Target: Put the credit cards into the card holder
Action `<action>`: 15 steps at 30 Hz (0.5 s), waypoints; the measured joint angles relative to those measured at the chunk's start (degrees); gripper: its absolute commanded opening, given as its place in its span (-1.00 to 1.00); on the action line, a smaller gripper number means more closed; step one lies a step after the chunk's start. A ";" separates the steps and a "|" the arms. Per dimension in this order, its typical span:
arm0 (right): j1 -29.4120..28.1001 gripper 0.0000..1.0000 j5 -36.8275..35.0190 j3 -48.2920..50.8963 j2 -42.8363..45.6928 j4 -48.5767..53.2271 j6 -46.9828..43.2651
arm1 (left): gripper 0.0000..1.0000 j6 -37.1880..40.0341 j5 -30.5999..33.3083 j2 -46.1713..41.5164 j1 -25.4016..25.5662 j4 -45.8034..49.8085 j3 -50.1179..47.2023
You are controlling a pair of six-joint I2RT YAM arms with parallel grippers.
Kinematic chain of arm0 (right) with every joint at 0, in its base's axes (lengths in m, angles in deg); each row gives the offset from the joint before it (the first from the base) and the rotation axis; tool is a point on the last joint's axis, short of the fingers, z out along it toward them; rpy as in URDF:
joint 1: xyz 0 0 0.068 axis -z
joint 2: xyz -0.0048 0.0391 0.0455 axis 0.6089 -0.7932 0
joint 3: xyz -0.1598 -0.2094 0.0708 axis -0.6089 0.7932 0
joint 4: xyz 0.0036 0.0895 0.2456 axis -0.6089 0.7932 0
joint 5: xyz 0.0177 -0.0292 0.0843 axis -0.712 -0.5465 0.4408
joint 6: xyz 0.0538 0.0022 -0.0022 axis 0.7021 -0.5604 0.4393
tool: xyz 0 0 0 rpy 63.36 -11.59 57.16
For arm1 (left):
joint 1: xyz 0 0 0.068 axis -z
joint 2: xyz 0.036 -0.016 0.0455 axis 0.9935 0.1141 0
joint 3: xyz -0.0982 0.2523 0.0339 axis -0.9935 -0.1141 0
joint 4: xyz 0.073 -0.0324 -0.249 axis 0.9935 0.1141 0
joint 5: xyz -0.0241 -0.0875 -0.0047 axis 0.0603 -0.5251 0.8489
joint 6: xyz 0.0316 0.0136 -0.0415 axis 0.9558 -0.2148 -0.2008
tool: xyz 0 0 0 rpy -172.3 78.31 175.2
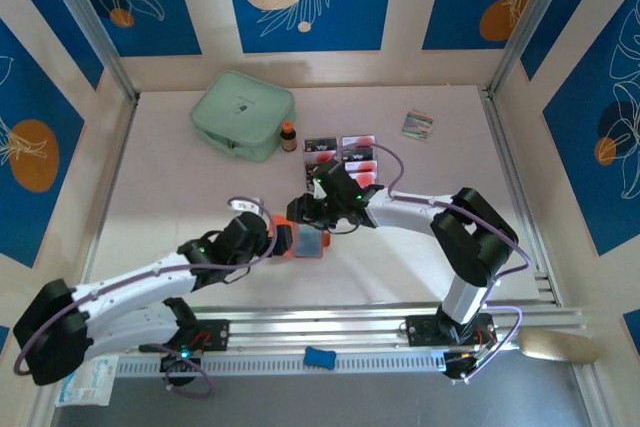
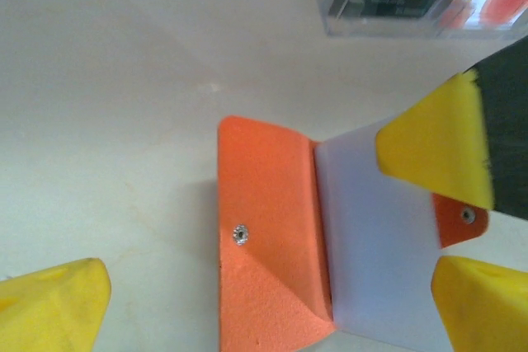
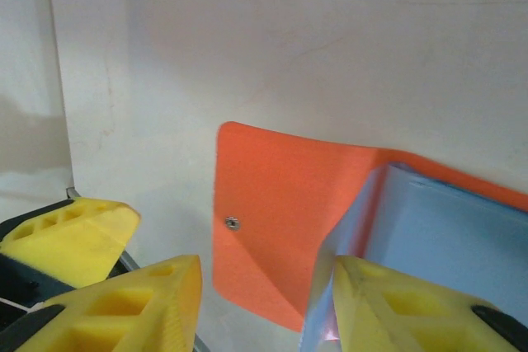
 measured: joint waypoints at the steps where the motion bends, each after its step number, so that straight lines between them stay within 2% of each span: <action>1: -0.26 -0.03 -0.02 -0.61 -0.11 0.35 0.11 | 0.99 -0.02 0.42 -1.38 -0.07 0.61 -0.11; 6: -1.40 -0.03 -0.04 -5.11 -4.17 0.52 0.52 | 1.00 -0.48 2.03 -8.13 -0.39 3.93 -2.01; 15: -2.16 -0.03 -0.24 -8.00 -11.10 1.57 0.96 | 1.00 -1.53 5.46 -12.13 -0.46 9.84 -3.21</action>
